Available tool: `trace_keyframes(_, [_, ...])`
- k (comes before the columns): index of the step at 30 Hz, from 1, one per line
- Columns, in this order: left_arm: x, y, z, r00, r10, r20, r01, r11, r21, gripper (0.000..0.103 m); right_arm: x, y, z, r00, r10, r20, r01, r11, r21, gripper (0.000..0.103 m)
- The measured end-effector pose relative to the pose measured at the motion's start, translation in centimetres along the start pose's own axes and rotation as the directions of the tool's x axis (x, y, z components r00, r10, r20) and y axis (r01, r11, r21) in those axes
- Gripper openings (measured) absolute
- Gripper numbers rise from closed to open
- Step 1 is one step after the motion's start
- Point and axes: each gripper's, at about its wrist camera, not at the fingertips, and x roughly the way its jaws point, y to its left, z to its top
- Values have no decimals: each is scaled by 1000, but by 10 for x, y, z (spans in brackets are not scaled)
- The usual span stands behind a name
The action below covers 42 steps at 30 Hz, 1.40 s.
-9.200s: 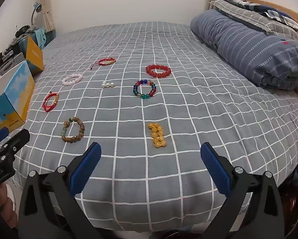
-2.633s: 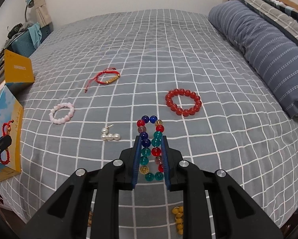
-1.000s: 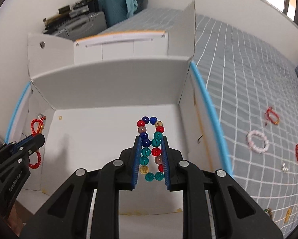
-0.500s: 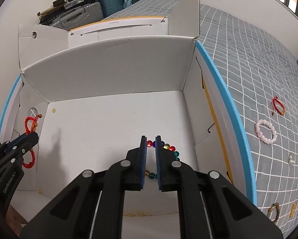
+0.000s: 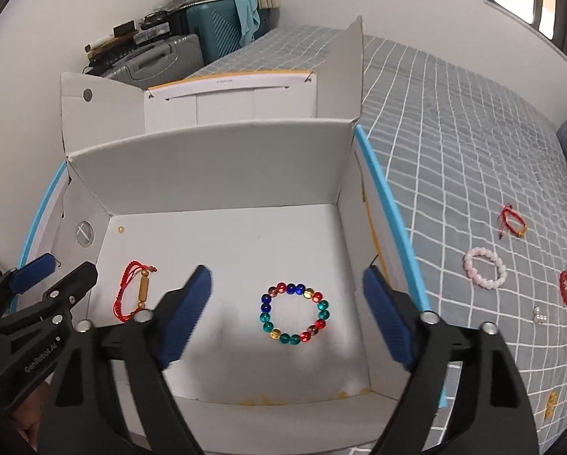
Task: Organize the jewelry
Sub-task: 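Open the left tool and the right tool to drop both bracelets into the box, then move both tools back over the remaining jewelry on the bed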
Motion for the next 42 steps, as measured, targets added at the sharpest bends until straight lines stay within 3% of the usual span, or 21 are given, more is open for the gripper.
trace_keyframes(2, [-7, -2, 0, 1000, 1, 20, -1, 1000, 0, 80, -6, -6, -1, 1000, -11, 14, 11, 1000, 10, 93])
trace_keyframes(7, [-19, -11, 1, 999, -5, 54, 5, 1000, 5, 97, -16, -23, -1, 999, -48, 26, 47, 999, 27, 95])
trace_keyframes(16, [-31, -53, 5, 995, -62, 78, 58, 997, 46, 97, -40, -94, -13, 991, -124, 53, 117, 986, 122, 95])
trace_keyframes(26, [-33, -158, 8, 982, -174, 68, 162, 975, 154, 97, -66, -199, -36, 971, -236, 42, 220, 948, 230, 95])
trace_keyframes(32, [-27, -230, 8, 974, -220, 47, 204, 952, 229, 97, -72, -257, -51, 965, -262, 14, 246, 922, 301, 95])
trace_keyframes(42, [22, -331, 7, 967, -252, -41, 252, 920, 300, 97, -59, -322, -71, 953, -304, -15, 292, 898, 329, 95])
